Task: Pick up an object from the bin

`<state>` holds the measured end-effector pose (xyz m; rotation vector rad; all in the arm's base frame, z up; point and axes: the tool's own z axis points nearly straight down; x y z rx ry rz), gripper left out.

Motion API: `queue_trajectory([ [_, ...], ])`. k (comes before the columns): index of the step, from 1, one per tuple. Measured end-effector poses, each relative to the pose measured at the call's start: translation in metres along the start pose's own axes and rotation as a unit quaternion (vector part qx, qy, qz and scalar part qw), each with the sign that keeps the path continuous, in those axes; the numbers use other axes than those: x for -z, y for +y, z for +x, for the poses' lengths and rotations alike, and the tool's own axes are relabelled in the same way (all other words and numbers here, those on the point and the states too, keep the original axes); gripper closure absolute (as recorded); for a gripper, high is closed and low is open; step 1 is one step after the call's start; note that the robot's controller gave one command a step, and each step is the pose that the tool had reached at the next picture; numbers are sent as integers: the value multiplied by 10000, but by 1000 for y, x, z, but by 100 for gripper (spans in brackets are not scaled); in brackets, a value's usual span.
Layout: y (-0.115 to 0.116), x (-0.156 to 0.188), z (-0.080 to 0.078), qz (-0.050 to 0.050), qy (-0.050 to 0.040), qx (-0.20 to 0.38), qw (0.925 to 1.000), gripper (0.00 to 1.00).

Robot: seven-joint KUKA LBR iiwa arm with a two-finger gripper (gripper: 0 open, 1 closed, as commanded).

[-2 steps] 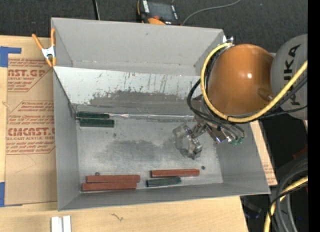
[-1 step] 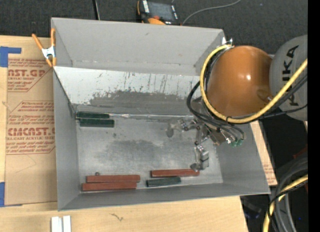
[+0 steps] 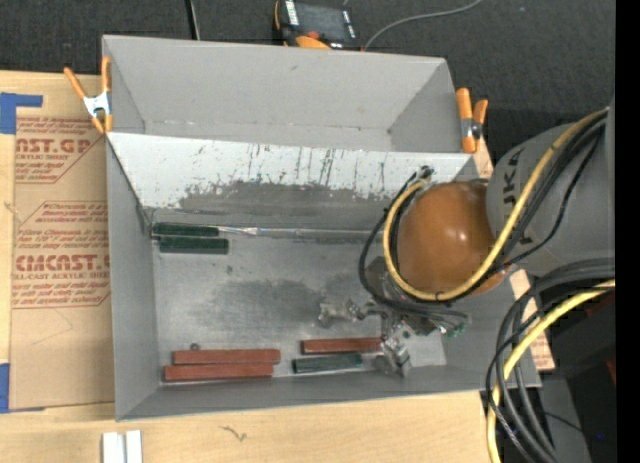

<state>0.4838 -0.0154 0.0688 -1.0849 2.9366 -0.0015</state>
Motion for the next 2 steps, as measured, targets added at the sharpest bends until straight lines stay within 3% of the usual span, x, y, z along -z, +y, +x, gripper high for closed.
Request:
queue_trajectory([
  [1, 1, 1, 1, -17, 23, -15, 10000, 100],
  [2, -38, 132, -22, 12, 7, -193, 9998, 100],
])
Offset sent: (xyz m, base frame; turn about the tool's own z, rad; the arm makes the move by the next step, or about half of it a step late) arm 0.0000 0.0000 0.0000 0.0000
